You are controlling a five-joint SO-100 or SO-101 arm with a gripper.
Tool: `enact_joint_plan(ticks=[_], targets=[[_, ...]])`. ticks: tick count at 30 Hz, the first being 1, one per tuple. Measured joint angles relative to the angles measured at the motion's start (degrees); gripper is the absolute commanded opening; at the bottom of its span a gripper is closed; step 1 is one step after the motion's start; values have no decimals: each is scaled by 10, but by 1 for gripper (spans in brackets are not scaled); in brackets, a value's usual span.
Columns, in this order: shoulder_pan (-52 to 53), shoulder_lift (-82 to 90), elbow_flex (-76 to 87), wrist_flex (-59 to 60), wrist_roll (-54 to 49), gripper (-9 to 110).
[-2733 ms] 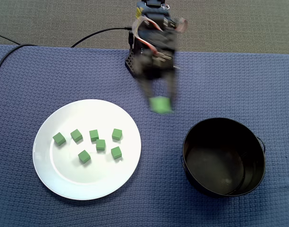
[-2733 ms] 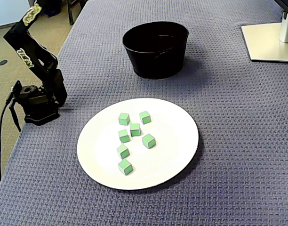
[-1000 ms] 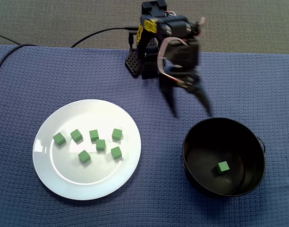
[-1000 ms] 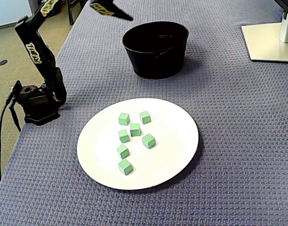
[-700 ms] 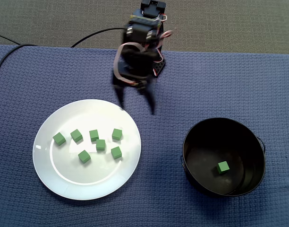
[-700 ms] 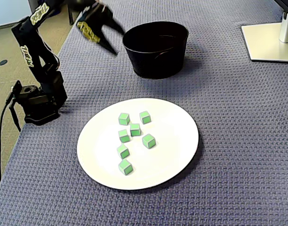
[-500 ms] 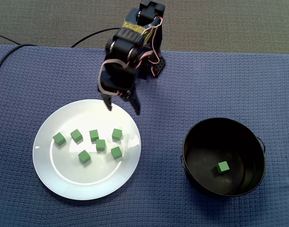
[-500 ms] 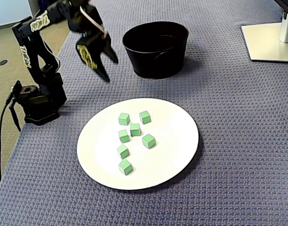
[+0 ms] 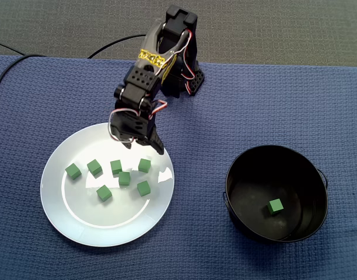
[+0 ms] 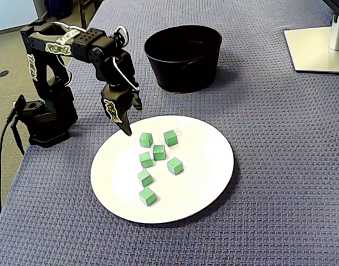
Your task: Pick up the items on the white plate and put them in the black container.
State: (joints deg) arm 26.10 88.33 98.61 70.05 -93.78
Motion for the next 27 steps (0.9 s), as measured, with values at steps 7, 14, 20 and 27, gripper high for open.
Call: enact_joint_plan(ticks=[7,14,20,27], targets=[[-2,-24,29,-69,24,33],[-18,-35,70,-134,43,32],[-21,-40,105,-179,54,29],[-33,-44,124,-197,62,22]])
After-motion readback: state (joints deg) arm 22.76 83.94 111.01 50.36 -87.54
